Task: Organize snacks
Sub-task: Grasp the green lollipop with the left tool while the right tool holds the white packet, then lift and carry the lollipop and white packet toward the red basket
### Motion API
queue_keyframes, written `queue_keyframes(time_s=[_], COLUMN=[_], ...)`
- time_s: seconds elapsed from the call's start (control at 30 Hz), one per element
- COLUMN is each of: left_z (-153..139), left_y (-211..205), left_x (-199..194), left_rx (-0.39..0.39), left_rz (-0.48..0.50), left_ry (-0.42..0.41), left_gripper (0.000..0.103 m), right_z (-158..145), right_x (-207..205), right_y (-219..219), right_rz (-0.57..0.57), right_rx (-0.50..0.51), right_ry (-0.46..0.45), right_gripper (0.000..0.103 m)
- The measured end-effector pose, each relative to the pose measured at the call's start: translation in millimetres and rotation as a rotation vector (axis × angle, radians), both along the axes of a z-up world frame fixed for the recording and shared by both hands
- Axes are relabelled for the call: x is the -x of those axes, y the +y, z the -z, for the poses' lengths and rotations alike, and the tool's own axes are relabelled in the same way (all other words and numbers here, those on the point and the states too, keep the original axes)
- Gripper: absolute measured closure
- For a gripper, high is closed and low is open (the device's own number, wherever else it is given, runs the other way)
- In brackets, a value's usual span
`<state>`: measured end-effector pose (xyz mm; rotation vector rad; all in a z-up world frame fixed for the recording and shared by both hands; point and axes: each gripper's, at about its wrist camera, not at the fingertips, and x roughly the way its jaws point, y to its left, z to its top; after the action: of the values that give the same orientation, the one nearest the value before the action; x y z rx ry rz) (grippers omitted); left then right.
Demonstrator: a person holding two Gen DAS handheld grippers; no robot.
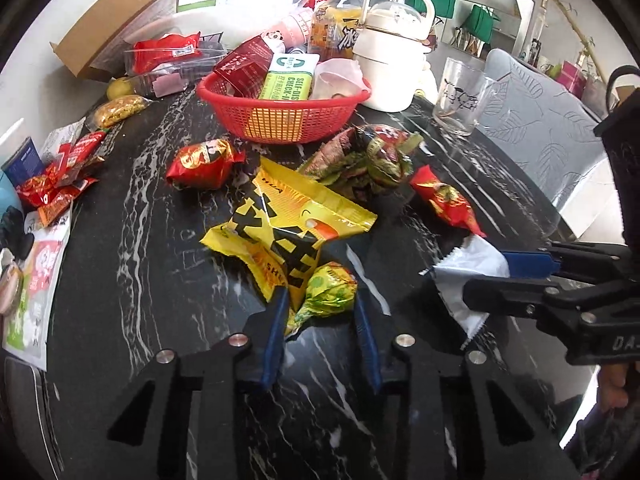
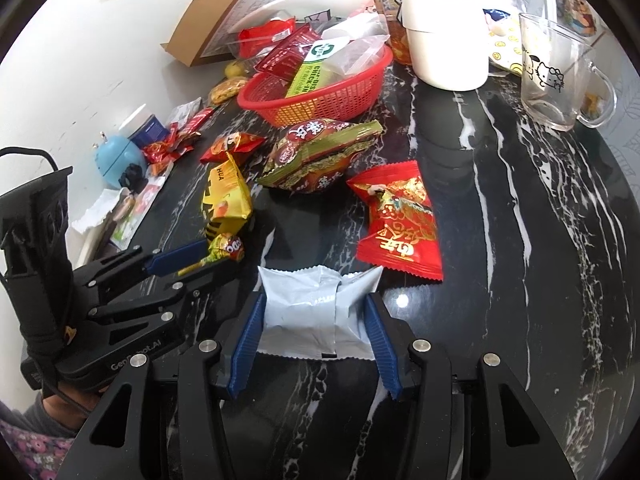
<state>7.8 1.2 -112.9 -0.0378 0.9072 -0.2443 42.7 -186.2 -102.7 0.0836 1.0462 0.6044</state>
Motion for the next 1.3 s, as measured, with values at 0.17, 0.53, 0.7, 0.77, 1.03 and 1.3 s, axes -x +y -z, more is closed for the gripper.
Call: queue_keyframes(time_s=[0.17, 0.53, 0.7, 0.77, 1.03, 1.3], left_z=[-2.6, 1.6, 0.6, 2.4, 4.5, 3.8], left_y=[0.1, 0.0, -6.9, -8.5, -9.4, -11.6], left_x=[12.5, 17.7, 7.2, 1.4, -9.2, -8.4], left_rx=[0.015, 0.058, 0.014, 0.002, 0.035, 0.027], left_rz=[0.019, 0.024, 0.027, 0.023, 0.017, 0.017], left_ry=[0.01, 0.02, -0.003, 0.001, -0.003, 0.009], left_gripper=[0.073, 0.073, 0.073, 0.073, 0.073, 0.079], right_z=[-1.5, -4.0, -3.3, -2.5, 2.4, 8.6], right_x=[6.5, 13.7, 14.4, 14.0, 14.9, 11.1], right_y=[-2.4, -5.3, -6.8, -7.0, -2.0, -1.3], right_rz=[0.003, 0.008, 0.007, 0.006, -0.002, -0.012], right_rx=[-0.005, -0.013, -0.012, -0.012, 0.023, 0.025], right_ry=[-0.003, -0.013, -0.013, -0.012, -0.014, 0.004], right_gripper=[0.053, 0.055, 0.055, 0.055, 0.05, 0.046])
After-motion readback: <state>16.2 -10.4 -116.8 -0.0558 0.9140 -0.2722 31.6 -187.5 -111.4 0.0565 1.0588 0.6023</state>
